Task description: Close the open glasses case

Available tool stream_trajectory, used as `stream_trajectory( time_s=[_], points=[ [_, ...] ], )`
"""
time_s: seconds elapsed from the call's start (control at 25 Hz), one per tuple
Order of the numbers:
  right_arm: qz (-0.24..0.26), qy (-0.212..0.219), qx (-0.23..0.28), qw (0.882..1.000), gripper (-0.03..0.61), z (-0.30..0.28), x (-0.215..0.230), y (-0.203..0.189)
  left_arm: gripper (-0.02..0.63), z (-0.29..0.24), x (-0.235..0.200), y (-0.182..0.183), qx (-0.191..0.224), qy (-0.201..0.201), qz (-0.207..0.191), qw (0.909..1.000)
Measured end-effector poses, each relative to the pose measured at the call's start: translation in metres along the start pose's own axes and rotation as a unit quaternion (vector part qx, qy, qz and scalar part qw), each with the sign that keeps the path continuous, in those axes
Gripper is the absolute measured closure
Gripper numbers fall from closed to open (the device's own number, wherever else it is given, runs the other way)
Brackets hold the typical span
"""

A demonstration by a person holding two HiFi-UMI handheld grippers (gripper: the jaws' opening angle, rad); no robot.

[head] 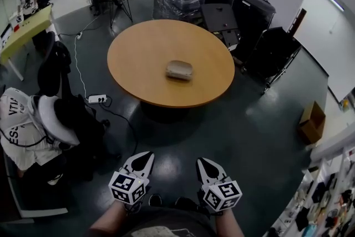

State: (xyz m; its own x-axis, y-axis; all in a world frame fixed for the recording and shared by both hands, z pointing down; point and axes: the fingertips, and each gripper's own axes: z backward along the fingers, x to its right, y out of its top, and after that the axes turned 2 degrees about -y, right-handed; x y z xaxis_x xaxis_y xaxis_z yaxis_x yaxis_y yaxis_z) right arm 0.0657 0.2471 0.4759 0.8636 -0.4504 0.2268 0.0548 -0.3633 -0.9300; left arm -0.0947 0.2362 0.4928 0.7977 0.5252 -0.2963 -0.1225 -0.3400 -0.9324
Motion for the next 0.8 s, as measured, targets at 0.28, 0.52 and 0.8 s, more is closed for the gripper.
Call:
stream_trajectory(
  time_s=[0.28, 0.52, 0.8],
  points=[
    [-0.008, -0.025, -0.013, 1.000, 0.589, -0.005, 0.015, -0.010, 0.606, -0.007, -0.010, -0.011, -0.021, -0.017, -0.006, 0.9996],
    [-0.021, -0.021, -0.015, 0.999, 0.589, -0.032, 0.047, -0.005, 0.606, -0.037, -0.021, -0.003, -0.022, 0.007, -0.004, 0.9997],
    [-0.024, 0.004, -0.011, 1.000, 0.589, -0.075, 0.092, 0.025, 0.606, -0.086, -0.031, 0.015, -0.023, 0.036, -0.002, 0.9991]
  ],
)
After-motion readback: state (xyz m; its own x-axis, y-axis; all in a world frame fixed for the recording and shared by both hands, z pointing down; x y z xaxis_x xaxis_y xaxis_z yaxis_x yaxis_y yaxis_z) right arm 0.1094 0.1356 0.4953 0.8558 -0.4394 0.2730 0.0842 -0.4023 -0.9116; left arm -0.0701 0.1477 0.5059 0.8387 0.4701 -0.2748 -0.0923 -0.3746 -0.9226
